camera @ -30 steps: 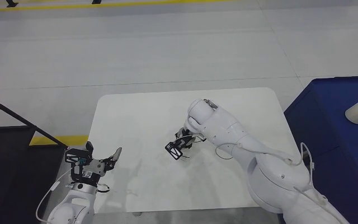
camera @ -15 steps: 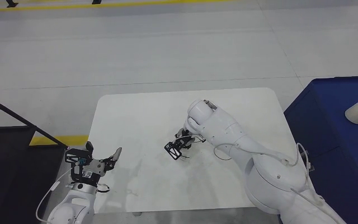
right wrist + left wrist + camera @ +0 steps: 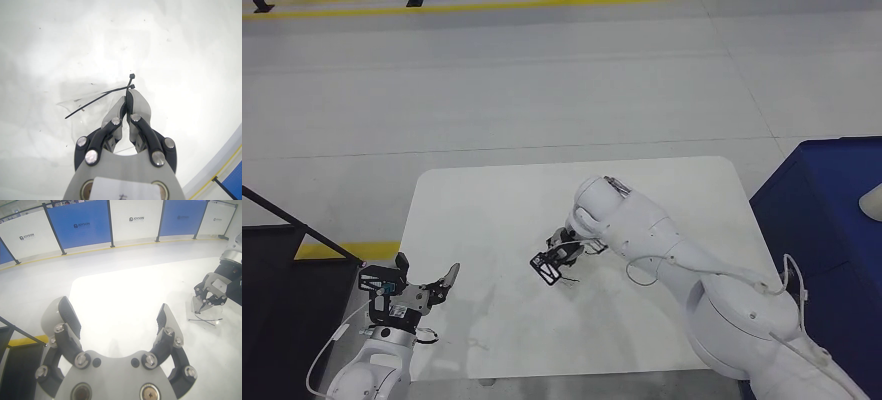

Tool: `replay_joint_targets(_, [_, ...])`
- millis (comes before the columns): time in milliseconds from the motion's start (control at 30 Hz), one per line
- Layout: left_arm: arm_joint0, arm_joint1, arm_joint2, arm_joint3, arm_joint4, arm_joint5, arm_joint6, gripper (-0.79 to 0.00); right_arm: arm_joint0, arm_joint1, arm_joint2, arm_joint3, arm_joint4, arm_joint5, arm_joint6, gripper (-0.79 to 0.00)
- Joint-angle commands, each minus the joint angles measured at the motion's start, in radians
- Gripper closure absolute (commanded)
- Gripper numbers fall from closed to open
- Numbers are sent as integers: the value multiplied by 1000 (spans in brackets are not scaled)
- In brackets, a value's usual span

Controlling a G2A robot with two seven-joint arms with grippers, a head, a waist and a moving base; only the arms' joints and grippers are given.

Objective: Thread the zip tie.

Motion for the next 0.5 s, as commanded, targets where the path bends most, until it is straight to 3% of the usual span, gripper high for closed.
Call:
replay_joint_targets(0, [0,0,0,0,0,0,0,-785,-2,38,0,-56,24,12,-11,0])
replay_joint_targets(233, [0,0,0,0,0,0,0,-785,-16,205,0,-294,135,39,-39,0])
replay_joint_targets(467, [0,0,0,0,0,0,0,-785,-47,451,0,-604,273,126,-126,0])
